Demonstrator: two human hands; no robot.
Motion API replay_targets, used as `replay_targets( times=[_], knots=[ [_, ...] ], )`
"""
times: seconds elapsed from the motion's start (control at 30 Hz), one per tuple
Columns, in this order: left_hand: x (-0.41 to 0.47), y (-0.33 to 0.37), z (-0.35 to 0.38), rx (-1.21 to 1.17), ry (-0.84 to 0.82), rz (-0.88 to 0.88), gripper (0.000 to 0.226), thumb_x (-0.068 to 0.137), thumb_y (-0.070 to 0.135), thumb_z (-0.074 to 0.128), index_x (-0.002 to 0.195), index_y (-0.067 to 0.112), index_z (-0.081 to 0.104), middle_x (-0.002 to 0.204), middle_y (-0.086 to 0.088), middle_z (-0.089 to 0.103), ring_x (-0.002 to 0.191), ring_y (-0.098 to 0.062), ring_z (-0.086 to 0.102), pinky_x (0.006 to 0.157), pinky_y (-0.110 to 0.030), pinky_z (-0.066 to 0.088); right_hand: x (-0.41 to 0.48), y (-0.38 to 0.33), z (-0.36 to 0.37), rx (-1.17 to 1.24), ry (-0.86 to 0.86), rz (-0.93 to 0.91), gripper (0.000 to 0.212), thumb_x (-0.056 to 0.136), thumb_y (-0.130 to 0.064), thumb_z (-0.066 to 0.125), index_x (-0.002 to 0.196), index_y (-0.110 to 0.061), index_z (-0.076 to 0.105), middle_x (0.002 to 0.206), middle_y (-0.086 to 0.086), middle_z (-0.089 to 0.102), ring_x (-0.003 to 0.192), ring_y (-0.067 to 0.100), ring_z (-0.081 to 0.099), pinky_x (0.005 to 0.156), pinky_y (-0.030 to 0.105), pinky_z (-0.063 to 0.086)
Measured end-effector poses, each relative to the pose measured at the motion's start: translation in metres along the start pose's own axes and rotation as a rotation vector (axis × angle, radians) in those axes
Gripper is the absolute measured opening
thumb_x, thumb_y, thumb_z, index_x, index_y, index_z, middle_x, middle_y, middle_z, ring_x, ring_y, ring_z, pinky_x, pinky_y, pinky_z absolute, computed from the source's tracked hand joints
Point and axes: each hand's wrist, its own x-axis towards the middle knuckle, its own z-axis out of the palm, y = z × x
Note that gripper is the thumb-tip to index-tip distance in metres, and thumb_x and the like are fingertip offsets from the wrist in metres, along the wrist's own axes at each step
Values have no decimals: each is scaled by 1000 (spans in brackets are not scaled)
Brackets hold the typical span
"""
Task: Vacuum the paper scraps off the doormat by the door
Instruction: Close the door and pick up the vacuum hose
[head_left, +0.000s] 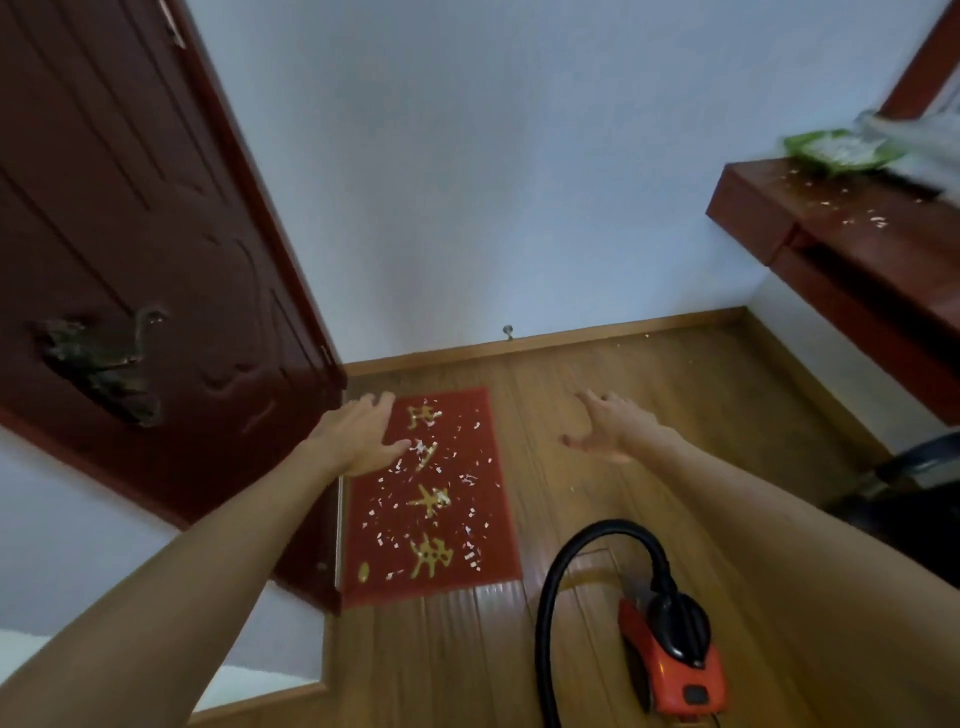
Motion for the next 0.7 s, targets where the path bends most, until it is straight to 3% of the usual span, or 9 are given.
replay_targets(
  times=[0.37,0.57,0.7],
  knots=[
    [139,131,24,96,-109,302,78,93,59,49,150,12,27,140,-14,49,124,-29,54,102,-49,48,2,144,54,206,-132,342,88,88,-69,49,155,-22,16,151,15,36,136,35,39,108,50,40],
    [193,228,62,153,-220,577,73,94,58,51,146,12,30,132,-13,53,113,-29,60,94,-46,51,-48,215,109,325,-149,627,88,88,-67,51,155,-20,18,154,15,34,137,33,39,109,47,40],
    [220,283,94,197,-279,745,70,95,56,51,145,11,33,133,-13,53,116,-29,58,92,-44,49,-81,224,152,505,-124,858,74,91,-50,59,149,-18,27,143,5,42,130,32,41,105,28,36]
  ],
)
